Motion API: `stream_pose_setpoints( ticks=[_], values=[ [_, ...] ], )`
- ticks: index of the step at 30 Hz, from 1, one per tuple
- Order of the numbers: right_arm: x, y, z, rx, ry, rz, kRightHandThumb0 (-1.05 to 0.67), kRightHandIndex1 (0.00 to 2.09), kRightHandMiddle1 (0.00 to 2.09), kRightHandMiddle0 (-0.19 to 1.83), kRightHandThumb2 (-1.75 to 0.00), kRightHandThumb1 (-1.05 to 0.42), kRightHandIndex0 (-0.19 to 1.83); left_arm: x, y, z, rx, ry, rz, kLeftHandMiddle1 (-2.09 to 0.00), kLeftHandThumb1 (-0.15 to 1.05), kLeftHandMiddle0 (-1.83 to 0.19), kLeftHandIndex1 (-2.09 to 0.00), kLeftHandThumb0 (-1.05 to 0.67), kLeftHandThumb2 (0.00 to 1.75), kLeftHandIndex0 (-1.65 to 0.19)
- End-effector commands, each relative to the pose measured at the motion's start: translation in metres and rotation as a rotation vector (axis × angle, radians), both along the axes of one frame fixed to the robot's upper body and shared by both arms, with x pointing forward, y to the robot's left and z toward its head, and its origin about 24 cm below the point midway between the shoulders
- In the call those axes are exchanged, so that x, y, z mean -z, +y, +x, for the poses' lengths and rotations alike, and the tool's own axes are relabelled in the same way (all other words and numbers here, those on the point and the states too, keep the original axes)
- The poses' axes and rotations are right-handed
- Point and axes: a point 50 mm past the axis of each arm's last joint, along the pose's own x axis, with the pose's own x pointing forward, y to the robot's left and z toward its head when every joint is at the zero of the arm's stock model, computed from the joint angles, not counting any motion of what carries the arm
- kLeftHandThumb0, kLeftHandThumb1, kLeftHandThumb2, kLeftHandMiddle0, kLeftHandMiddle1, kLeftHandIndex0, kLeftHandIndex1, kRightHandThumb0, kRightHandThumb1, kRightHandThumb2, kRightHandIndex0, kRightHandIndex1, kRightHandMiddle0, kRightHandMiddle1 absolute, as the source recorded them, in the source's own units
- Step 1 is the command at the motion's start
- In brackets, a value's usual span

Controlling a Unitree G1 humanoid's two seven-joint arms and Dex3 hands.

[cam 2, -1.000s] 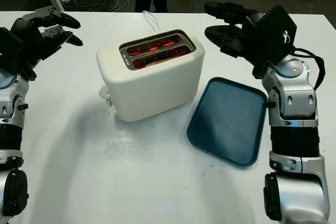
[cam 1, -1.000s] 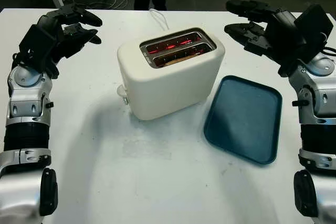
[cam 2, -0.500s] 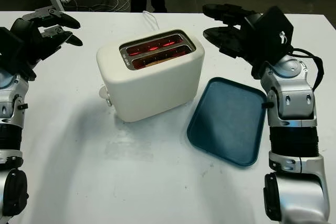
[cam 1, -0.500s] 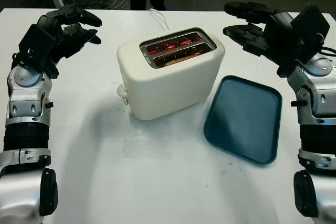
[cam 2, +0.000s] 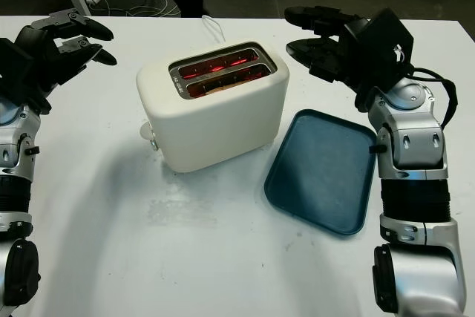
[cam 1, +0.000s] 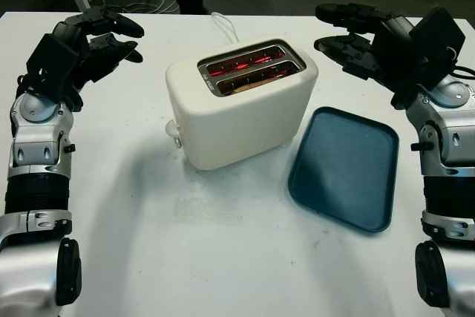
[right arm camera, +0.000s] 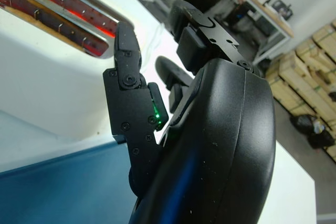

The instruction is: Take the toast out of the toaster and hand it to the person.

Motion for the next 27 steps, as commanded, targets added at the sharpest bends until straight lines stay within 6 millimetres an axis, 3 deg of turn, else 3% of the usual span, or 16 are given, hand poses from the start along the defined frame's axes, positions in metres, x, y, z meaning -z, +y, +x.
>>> stream_pose_setpoints(
  ticks=[1,27],
  values=[
    [-0.0030,-0.0002,0.0003,-0.003,-0.017,0.013,-0.32,0.78,0.03,0.57,-0.19,-0.92,0.24,-0.0004,0.0006,-0.0013,0.001,0.005,-0.005,-1.11,0.90,-0.68,-0.97,-1.05,0.00,-0.70],
    [0.0007,0.0003,-0.0019,0.005,0.016,0.055,-0.25,0.84,0.02,0.54,-0.23,-0.92,0.16,0.0079,-0.0046,-0.0041,-0.016,0.052,-0.021,-1.17,0.87,-0.66,-1.03,-1.05,0.01,-0.69]
  ],
)
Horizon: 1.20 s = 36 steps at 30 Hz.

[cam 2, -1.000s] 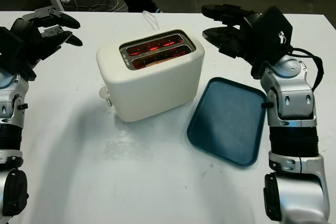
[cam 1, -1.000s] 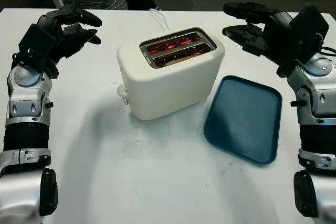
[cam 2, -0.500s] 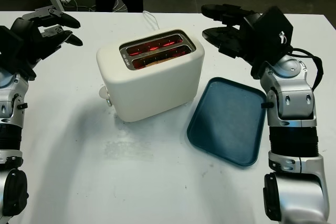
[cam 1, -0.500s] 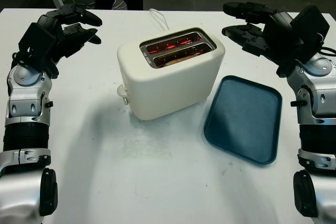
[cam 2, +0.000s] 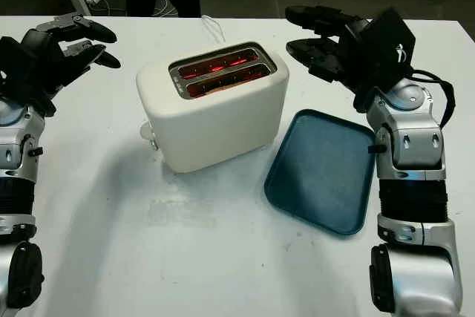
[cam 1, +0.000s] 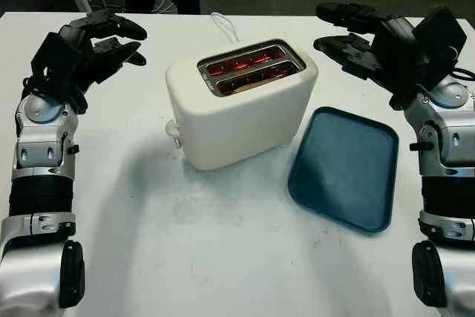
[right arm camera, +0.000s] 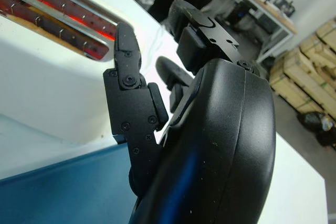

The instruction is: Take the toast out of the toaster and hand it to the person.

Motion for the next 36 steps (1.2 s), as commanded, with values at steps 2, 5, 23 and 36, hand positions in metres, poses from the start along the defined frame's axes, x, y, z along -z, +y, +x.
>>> stream_pose_setpoints(
  ticks=[2,5,23,36],
  values=[
    [-0.0012,-0.0006,-0.0032,0.014,0.004,0.004,-0.22,0.85,0.02,0.54,-0.26,-0.92,0.18,0.0047,0.0008,-0.0023,-0.005,0.023,-0.012,-1.18,0.87,-0.65,-1.04,-1.05,0.00,-0.69],
    [-0.0007,-0.0008,-0.0039,0.014,0.006,0.010,-0.23,0.85,0.02,0.54,-0.26,-0.92,0.19,0.0064,-0.0003,-0.0026,0.003,0.037,-0.032,-1.19,0.84,-0.66,-1.04,-1.05,0.00,-0.70],
    [0.0021,-0.0016,-0.0048,0.020,0.021,0.009,-0.22,0.82,0.02,0.55,-0.28,-0.92,0.20,0.0042,-0.0037,-0.0053,0.028,0.036,-0.016,-1.19,0.85,-0.67,-1.03,-1.05,0.00,-0.70],
    [0.0045,-0.0026,-0.0058,0.033,0.019,-0.026,-0.22,0.77,0.01,0.53,-0.28,-0.92,0.20,0.0004,-0.0066,-0.0062,0.032,0.032,-0.017,-1.19,0.85,-0.67,-1.06,-1.05,0.00,-0.69]
  ],
)
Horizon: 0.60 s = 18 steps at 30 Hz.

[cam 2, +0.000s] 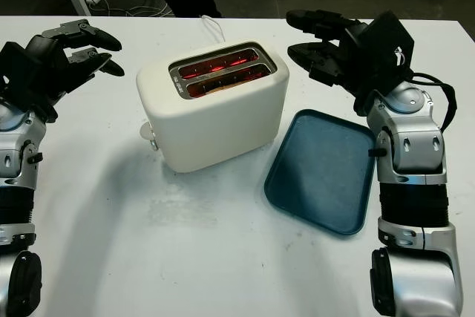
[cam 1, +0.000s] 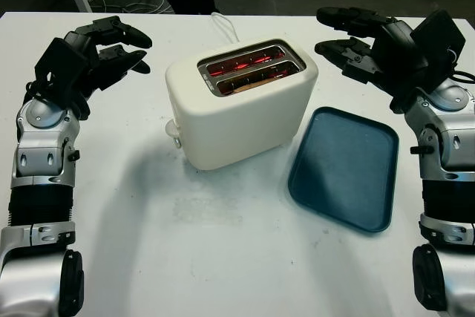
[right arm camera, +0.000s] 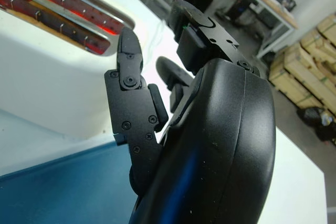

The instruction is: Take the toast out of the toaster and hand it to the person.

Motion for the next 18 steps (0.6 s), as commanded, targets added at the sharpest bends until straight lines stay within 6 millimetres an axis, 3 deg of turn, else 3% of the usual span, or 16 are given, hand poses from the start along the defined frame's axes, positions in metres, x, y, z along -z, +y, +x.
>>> stream_pose_setpoints(
  ticks=[1,18],
  values=[
    [0.0005,-0.0018,-0.0018,0.012,-0.001,-0.009,-0.22,0.76,0.01,0.53,-0.28,-0.92,0.20,-0.0023,-0.0008,-0.0007,0.008,-0.007,-0.016,-1.19,0.84,-0.66,-1.06,-1.05,0.00,-0.69],
    [0.0002,-0.0012,-0.0014,0.006,0.003,-0.006,-0.21,0.74,0.01,0.54,-0.28,-0.92,0.21,-0.0003,0.0008,-0.0011,-0.004,-0.012,-0.002,-1.18,0.86,-0.67,-1.05,-1.05,0.01,-0.69]
  ],
)
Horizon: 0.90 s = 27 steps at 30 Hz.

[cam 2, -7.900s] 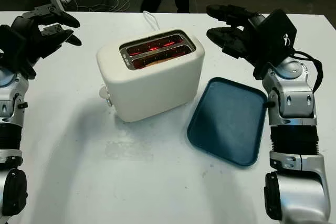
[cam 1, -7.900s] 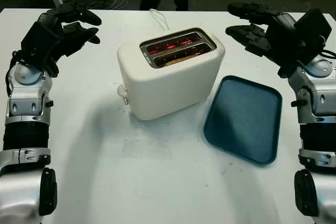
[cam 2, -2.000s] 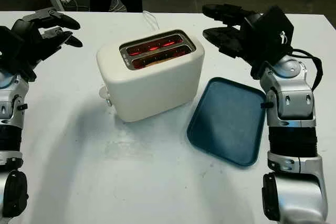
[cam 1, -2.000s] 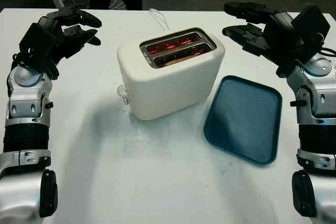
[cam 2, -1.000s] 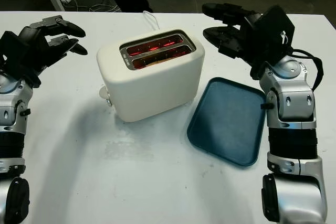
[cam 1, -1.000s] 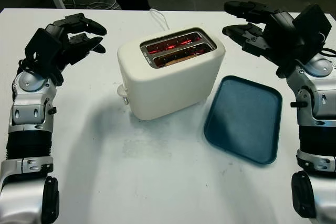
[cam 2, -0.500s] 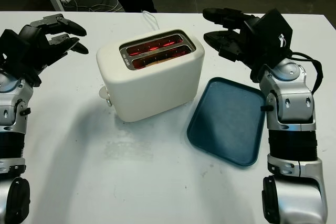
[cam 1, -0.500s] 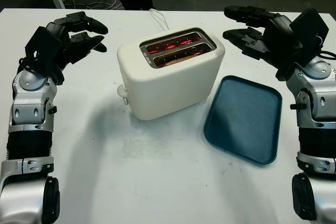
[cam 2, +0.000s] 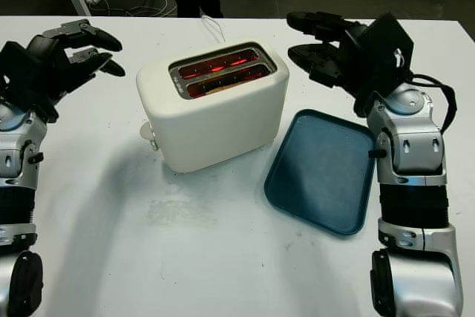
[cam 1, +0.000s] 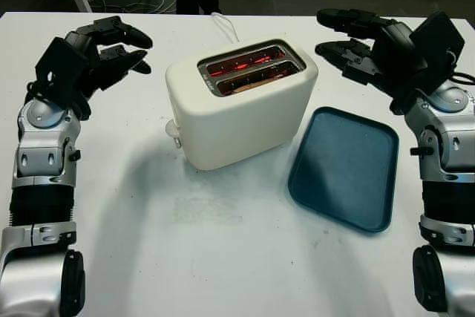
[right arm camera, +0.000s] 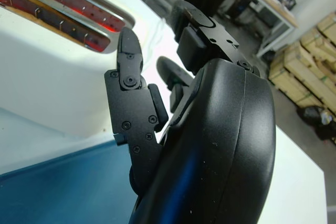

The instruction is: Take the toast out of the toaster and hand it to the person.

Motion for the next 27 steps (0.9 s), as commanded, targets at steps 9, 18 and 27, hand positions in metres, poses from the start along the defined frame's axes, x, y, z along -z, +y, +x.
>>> stream_pose_setpoints(
  ticks=[9,18,27],
  values=[
    [0.0012,0.0010,-0.0012,0.001,-0.001,-0.011,-0.23,0.76,0.02,0.55,-0.26,-0.92,0.24,0.0010,0.0026,-0.0010,0.006,-0.004,-0.013,-1.17,0.86,-0.67,-1.04,-1.05,0.00,-0.69],
    [0.0039,0.0014,-0.0023,0.005,0.014,0.004,-0.26,0.78,0.02,0.56,-0.26,-0.92,0.23,0.0017,0.0025,-0.0003,0.021,-0.005,-0.022,-1.17,0.84,-0.66,-1.02,-1.05,0.00,-0.69],
    [0.0076,0.0046,-0.0028,-0.006,0.024,-0.004,-0.26,0.81,0.01,0.54,-0.28,-0.92,0.18,0.0020,0.0032,-0.0006,0.017,-0.001,-0.020,-1.16,0.84,-0.68,-1.01,-1.05,0.00,-0.72]
  ],
)
